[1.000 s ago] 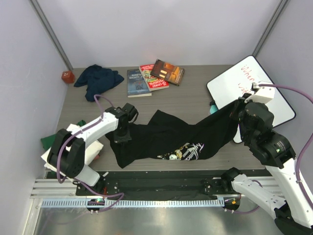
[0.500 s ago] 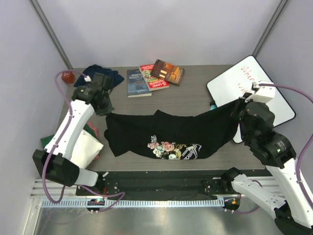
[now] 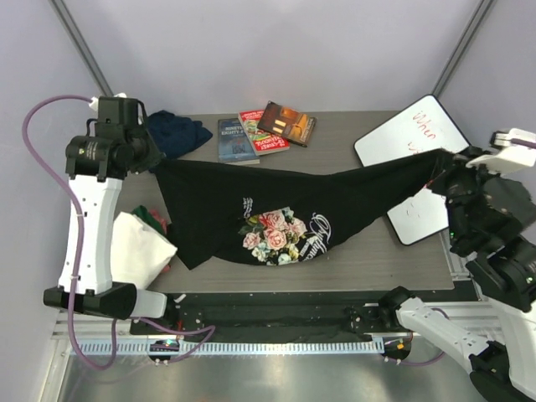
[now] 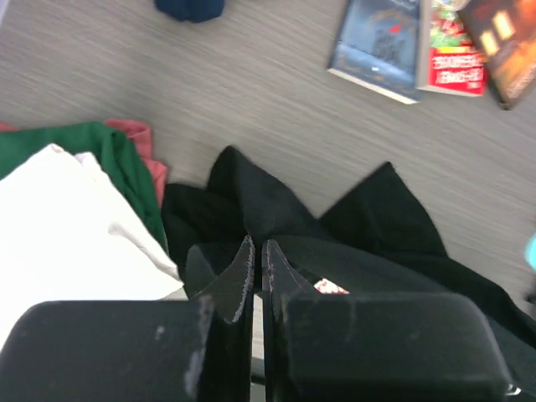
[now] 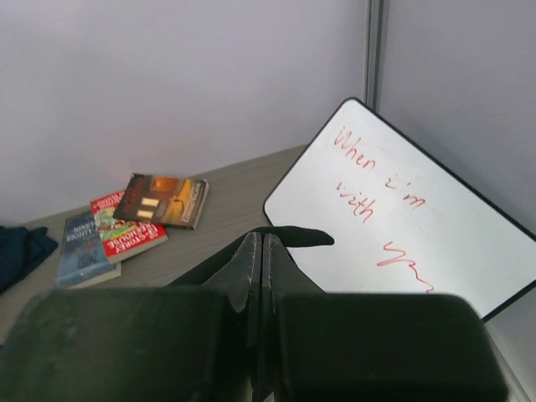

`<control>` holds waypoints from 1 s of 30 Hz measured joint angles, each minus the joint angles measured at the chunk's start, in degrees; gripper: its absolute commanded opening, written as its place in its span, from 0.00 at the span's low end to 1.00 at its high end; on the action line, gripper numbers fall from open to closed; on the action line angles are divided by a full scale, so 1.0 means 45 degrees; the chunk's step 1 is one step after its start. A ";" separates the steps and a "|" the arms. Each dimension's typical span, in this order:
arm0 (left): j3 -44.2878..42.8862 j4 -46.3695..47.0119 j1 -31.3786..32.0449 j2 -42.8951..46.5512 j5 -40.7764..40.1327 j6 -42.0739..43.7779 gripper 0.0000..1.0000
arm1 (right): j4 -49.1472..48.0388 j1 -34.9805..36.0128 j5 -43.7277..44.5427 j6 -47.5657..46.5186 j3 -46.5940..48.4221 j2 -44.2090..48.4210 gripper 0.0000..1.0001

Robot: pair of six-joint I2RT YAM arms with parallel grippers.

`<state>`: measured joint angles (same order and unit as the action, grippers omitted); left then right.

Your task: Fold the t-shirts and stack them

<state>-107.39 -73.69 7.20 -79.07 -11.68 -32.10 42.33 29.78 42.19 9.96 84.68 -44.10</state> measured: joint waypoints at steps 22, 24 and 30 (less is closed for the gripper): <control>-0.5688 -0.0063 0.0039 0.3060 0.1350 -0.2079 0.00 | 0.1574 0.0000 -0.2166 -0.0413 0.9772 -0.2477 0.01; -0.5950 -0.0063 0.0039 0.3196 0.1107 -0.2225 0.00 | 0.1642 0.0000 -0.2399 -0.0408 1.0331 -0.2715 0.01; -0.6169 -0.0087 0.0039 0.3468 0.0617 -0.2497 0.00 | 0.1744 0.0000 -0.2909 -0.0306 1.0637 -0.2788 0.01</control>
<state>-135.15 -74.08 7.38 -63.46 -8.91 -43.33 50.17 29.78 29.10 8.58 132.55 -56.64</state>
